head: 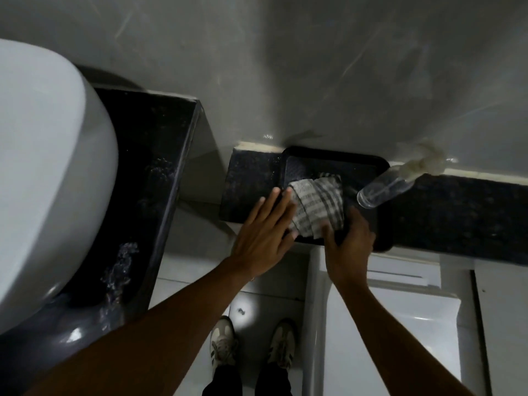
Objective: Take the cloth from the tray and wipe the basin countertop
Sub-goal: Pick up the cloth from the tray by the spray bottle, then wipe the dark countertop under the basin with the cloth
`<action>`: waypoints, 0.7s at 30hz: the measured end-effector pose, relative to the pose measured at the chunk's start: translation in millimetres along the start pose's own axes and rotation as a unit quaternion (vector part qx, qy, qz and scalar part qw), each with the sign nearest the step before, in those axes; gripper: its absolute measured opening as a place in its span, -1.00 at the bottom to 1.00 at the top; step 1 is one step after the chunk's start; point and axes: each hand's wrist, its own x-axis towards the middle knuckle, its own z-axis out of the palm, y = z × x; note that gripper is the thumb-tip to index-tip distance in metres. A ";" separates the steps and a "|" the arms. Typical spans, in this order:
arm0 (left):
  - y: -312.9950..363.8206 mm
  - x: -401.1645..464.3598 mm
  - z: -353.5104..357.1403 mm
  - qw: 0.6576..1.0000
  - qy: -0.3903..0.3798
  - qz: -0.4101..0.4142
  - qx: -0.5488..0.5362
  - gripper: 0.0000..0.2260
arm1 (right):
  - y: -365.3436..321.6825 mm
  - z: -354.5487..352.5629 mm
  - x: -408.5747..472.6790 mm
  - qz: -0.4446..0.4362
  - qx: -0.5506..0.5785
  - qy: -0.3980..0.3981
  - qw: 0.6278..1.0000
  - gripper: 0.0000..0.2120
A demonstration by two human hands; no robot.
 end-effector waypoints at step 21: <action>10.0 -114.1 -152.3 0.970 0.154 -0.115 -0.149 -0.62 | -170.9 16.5 -30.7 -0.100 0.253 -0.142 0.952 -0.62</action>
